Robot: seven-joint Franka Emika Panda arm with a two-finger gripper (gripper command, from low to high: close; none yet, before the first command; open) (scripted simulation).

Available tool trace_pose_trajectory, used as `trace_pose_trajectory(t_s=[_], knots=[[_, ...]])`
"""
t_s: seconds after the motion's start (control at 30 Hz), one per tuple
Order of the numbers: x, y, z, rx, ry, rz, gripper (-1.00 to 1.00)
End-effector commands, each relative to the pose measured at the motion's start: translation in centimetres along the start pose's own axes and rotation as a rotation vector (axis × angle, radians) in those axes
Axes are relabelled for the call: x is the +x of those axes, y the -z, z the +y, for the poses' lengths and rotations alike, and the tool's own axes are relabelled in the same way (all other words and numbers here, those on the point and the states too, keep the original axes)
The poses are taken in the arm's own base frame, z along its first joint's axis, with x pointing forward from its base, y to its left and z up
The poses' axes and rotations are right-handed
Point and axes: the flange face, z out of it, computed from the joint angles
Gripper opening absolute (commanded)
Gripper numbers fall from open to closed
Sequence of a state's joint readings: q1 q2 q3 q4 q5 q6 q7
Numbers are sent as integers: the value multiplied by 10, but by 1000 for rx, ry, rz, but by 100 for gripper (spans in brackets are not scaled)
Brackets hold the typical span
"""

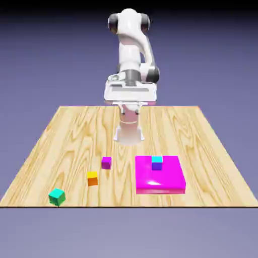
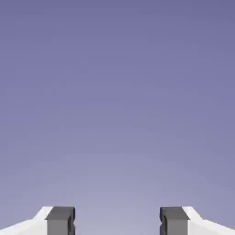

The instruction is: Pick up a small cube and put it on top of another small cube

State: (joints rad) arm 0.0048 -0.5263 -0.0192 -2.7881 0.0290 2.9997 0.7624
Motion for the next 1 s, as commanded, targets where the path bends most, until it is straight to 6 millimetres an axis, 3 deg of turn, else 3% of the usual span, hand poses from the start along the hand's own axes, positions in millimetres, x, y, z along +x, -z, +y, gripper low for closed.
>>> trace_pose_trajectory(t_s=[0.0,0.27,0.53,0.73,0.8,0.93,0.97], knots=[[6,-12,9,-37,-62,-31,0],[40,-100,94,-339,-555,-251,0],[47,-167,197,-632,-1044,-414,0],[41,-202,277,-833,-1403,-498,0],[41,-203,281,-843,-1421,-502,0],[-3,-247,300,-843,-1421,-503,0],[-6,-249,301,-844,-1421,-502,0]])
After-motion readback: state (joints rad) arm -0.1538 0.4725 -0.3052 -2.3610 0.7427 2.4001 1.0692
